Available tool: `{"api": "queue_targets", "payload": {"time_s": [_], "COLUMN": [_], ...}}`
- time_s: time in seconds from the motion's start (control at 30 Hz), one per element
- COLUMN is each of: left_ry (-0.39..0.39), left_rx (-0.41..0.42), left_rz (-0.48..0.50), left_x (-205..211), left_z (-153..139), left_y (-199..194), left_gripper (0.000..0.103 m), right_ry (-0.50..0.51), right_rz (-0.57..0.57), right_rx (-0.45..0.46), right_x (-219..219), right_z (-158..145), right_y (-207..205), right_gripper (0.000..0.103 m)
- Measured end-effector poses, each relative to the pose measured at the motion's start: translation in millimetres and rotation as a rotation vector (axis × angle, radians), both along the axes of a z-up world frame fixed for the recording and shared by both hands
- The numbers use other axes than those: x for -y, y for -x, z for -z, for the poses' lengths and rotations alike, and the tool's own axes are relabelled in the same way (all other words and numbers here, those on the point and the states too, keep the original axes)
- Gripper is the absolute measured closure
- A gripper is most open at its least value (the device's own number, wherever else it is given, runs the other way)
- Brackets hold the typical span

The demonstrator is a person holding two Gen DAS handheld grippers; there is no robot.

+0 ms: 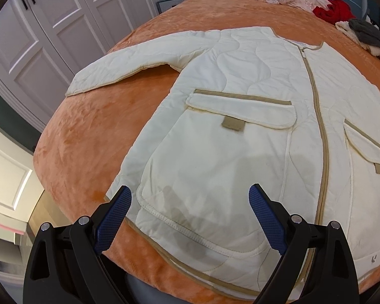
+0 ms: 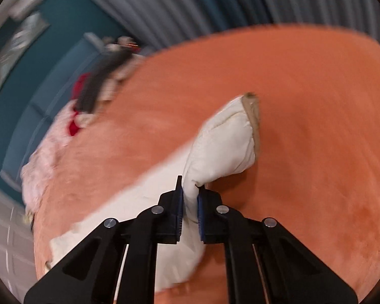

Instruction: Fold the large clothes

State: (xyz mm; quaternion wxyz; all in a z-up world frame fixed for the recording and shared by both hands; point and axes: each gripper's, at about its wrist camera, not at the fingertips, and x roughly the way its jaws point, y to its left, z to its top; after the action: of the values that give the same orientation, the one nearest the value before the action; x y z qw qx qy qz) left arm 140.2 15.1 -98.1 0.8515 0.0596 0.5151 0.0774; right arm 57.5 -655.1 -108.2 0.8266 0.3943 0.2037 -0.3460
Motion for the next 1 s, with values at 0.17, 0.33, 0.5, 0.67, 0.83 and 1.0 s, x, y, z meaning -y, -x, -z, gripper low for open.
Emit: {"api": "queue_targets", "payload": {"time_s": [0.17,0.33,0.5,0.67,0.83,1.0], "left_ry": [0.011,0.038,0.067,0.096,0.150,0.274], "left_rx": [-0.009,-0.016,-0.012,0.003,0.017,0.041], "left_rz": [-0.023,-0.060,-0.102,-0.144,-0.156,-0.115], "left_x": [-10,-29,-57,-83,-97,-90], "left_z": [3,4,4,3,2,-5], "left_y": [-1,2,2,-1,-13,-38], "left_gripper": [0.011,0.011,0.011,0.011,0.011,0.011], "right_ry": [0.196,0.323,0.363,0.396,0.430,0.426], "right_rz": [-0.321,-0.689,-0.955,-1.153,-1.296,-1.339], "right_rx": [0.083,0.095,0.050,-0.073,-0.249,-0.222], "right_x": [-101,-249,-382,-491,-553,-559], "right_z": [-88,-122,-101,-47,21,21], "right_y": [-82,-173,-217,-235,-233,-196], "right_gripper": [0.095,0.095,0.095,0.095,0.080,0.060]}}
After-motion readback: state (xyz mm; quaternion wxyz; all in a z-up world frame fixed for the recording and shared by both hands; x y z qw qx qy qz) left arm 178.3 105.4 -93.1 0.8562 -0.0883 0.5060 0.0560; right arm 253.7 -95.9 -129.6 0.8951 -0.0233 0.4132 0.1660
